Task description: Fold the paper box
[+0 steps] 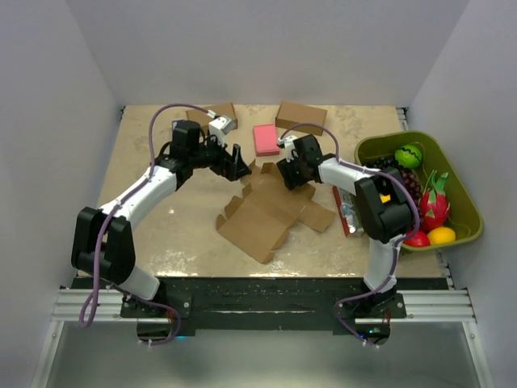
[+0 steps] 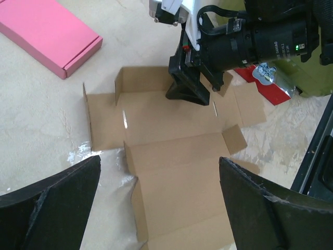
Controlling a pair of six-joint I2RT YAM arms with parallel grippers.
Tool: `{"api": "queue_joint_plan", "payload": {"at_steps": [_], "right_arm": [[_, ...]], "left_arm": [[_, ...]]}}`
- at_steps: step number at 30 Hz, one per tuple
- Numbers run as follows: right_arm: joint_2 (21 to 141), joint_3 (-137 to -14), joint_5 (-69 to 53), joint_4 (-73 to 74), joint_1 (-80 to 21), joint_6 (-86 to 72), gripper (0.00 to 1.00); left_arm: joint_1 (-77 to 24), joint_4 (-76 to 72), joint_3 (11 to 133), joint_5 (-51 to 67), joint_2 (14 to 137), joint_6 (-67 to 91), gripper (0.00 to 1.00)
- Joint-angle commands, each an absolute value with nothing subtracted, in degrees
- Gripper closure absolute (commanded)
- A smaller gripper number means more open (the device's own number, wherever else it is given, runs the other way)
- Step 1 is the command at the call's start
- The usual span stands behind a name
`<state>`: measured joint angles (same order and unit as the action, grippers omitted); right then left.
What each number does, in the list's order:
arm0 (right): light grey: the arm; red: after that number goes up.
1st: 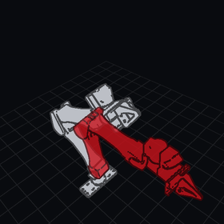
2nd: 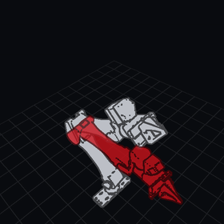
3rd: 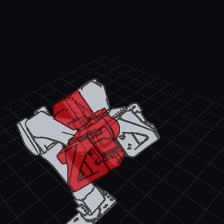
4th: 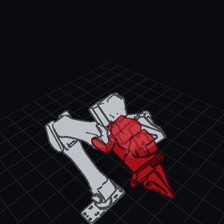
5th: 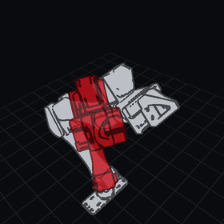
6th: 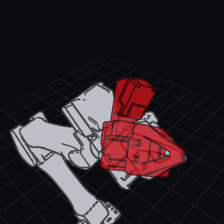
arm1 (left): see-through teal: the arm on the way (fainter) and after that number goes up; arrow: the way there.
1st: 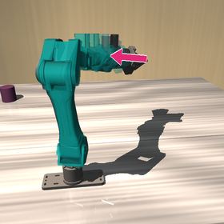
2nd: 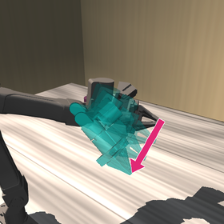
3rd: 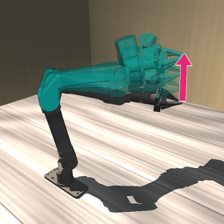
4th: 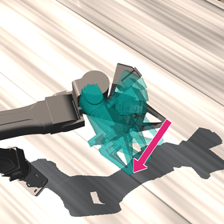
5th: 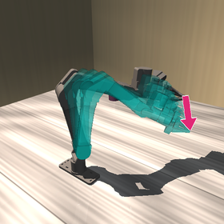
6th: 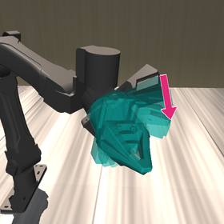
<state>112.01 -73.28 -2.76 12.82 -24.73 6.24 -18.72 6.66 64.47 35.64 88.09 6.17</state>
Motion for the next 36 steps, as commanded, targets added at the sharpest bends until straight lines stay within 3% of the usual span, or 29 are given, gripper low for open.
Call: {"api": "queue_joint_plan", "payload": {"at_steps": [1, 2, 3, 5, 7, 15, 24, 28, 36], "right_arm": [[109.7, -74.3, -9.0, 12.4, -24.9, 7.6, 0.56], [109.0, -73.9, -9.1, 12.8, -24.9, 7.6, 0.72], [107.9, -73.4, -9.1, 12.9, -25.0, 7.3, 0.79], [104.1, -71.7, -9.5, 13.6, -24.9, 6.9, 0.93], [101.1, -70.1, -9.8, 14.9, -25.0, 6.6, 1.0], [83.7, -68.4, -16.3, 21.0, -26.1, 5.8, 1.0], [76.8, -74.1, -20.9, 30.0, -26.9, 7.2, 1.0], [75.2, -74.1, -23.4, 30.5, -27.1, 7.0, 1.0], [76.4, -73.9, -25.5, 31.3, -27.9, 6.9, 1.0]], "left_arm": [[-18.3, 9.7, 67.9, 33.1, 88.5, 3.2, 0.0], [-18.2, 10.5, 68.1, 31.4, 88.3, 2.9, 0.0], [-17.9, 10.7, 68.2, 30.9, 87.9, 2.7, 0.0], [-17.3, 10.8, 68.2, 30.7, 87.2, 2.5, 0.0], [-16.2, 11.0, 68.3, 30.8, 86.1, 2.4, 0.0], [-9.7, 9.2, 67.6, 38.5, 77.8, 2.3, 0.0], [-5.6, -0.9, 62.1, 46.4, 70.2, 5.8, 0.0], [-6.3, -2.1, 60.9, 45.8, 70.2, 5.4, 0.0], [-18.3, 3.3, 59.2, 33.9, 70.4, -2.9, 0.0]]}}
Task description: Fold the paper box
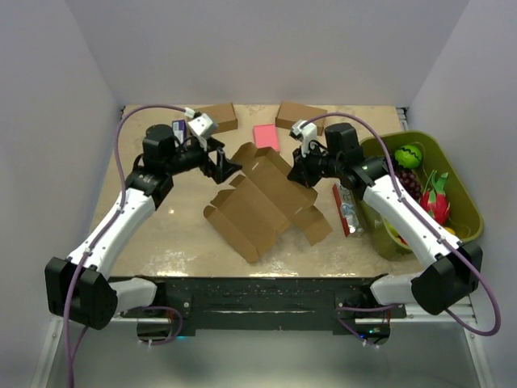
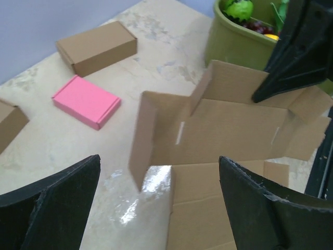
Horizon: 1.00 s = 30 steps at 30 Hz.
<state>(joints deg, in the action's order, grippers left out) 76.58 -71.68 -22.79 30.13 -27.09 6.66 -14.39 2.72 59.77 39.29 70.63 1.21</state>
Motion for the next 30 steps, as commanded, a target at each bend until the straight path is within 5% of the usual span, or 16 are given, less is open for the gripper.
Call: {"api": "queue_joint_plan", "payload": {"at_steps": [1, 13, 20, 27, 30], "right_arm": [[76.5, -73.7, -25.7, 31.1, -28.0, 6.9, 1.0], [77.2, -73.0, -27.2, 31.4, -29.0, 7.3, 1.0], [76.8, -72.9, -27.7, 31.6, -29.0, 7.9, 1.0], [76.2, -72.9, -28.3, 32.0, -29.1, 8.2, 1.0], [75.9, -72.8, -28.0, 32.0, -29.0, 8.4, 1.0]], "left_arm": [[-18.7, 2.6, 58.9, 33.8, 70.5, -2.7, 0.0], [-20.5, 2.5, 58.2, 25.9, 72.2, -3.4, 0.02], [-20.7, 2.7, 58.4, 27.4, 73.1, -3.4, 0.25], [-20.7, 2.9, 59.0, 28.6, 75.2, -2.3, 0.31], [-20.9, 3.0, 59.1, 29.0, 75.7, -2.3, 0.48]]}}
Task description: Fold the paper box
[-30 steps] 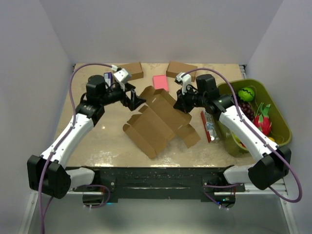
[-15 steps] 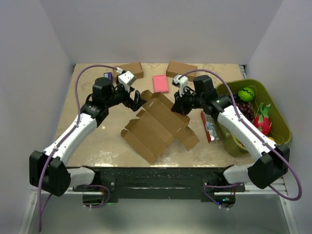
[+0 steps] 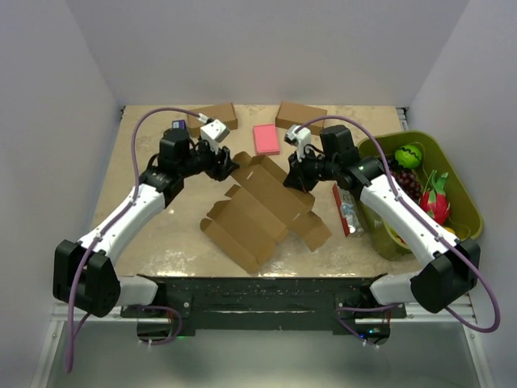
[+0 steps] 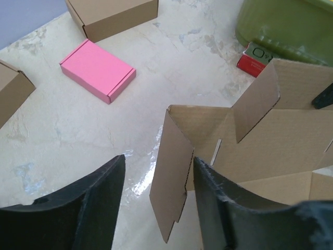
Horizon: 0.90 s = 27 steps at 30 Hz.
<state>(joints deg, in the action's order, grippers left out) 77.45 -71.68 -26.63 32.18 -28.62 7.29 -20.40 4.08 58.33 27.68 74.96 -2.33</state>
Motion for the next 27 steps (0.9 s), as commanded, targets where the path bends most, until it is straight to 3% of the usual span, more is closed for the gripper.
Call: {"api": "queue_joint_plan", "payload": {"at_steps": [1, 4, 6, 8, 10, 11, 15, 21, 27], "right_arm": [[76.0, -72.7, -27.8, 31.8, -29.1, 8.3, 1.0], [76.2, -72.3, -26.4, 31.5, -29.1, 8.3, 1.0], [76.2, -72.2, -25.0, 30.9, -29.1, 8.1, 1.0], [76.0, -71.7, -23.3, 30.2, -29.1, 7.2, 0.93], [75.9, -71.5, -17.9, 28.6, -29.0, 4.7, 0.75], [75.7, -71.4, -14.2, 27.8, -29.0, 3.2, 0.54], [75.1, -72.4, -0.4, 25.1, -28.7, -5.7, 0.24], [70.7, -72.1, 3.6, 19.9, -28.4, -24.7, 0.09], [60.1, -53.8, -1.0, -2.0, -28.3, -56.7, 0.05]], "left_arm": [[-21.0, 3.0, 59.1, 29.1, 75.7, -2.5, 0.59], [-21.2, 3.1, 59.2, 28.1, 75.6, -2.2, 0.8], [-21.4, 3.0, 59.2, 27.7, 75.6, -2.0, 0.87], [-21.5, 2.9, 59.2, 27.7, 75.4, -2.0, 0.99], [-21.9, 3.0, 59.2, 26.9, 75.1, -2.1, 1.0], [-22.0, 3.1, 59.1, 26.4, 74.8, -2.1, 1.0], [-22.4, 0.9, 56.9, 20.4, 72.6, -0.4, 1.0], [-25.0, -1.8, 55.5, 15.6, 71.9, 2.6, 1.0], [-28.9, -4.5, 53.4, 14.2, 69.5, 0.9, 1.0]]}}
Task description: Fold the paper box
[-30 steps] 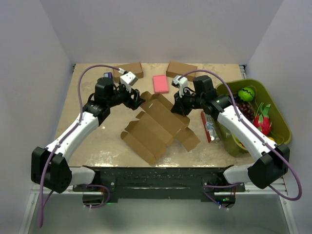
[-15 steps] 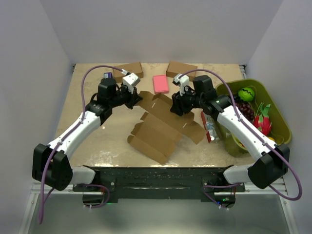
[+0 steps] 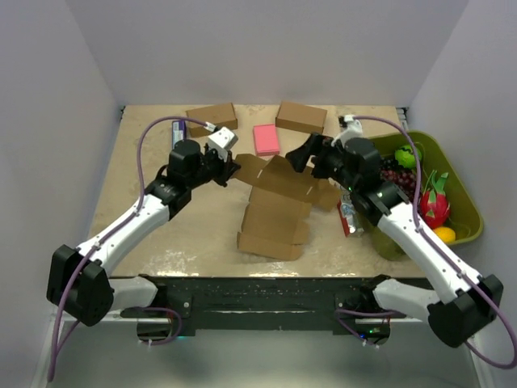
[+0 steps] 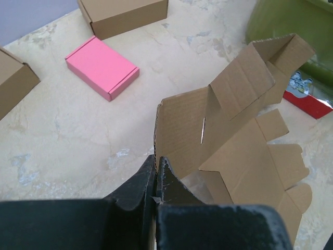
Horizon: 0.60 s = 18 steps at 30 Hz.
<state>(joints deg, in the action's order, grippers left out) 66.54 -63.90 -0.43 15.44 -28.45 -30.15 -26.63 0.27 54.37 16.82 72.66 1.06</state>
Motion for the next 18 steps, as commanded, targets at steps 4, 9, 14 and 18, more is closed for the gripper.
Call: {"api": "queue_joint_plan", "payload": {"at_steps": [4, 9, 14, 18], "right_arm": [[52.7, -41.9, 2.0, -11.9, -28.3, -72.7, 0.03], [47.3, -35.4, 3.2, -13.7, -28.4, -83.2, 0.03], [44.3, -30.9, 6.4, -14.7, -28.0, -88.8, 0.02], [44.9, -25.2, 5.3, -20.6, -27.8, -98.3, 0.03]], "left_arm": [[-29.6, -4.6, 53.1, 13.4, 68.9, 0.4, 1.0], [-30.5, -4.7, 52.8, 12.7, 68.6, 0.3, 1.0], [-31.4, -5.7, 52.1, 14.0, 67.7, -1.4, 1.0], [-32.3, -8.0, 50.4, 14.5, 65.3, -2.4, 1.0]]}}
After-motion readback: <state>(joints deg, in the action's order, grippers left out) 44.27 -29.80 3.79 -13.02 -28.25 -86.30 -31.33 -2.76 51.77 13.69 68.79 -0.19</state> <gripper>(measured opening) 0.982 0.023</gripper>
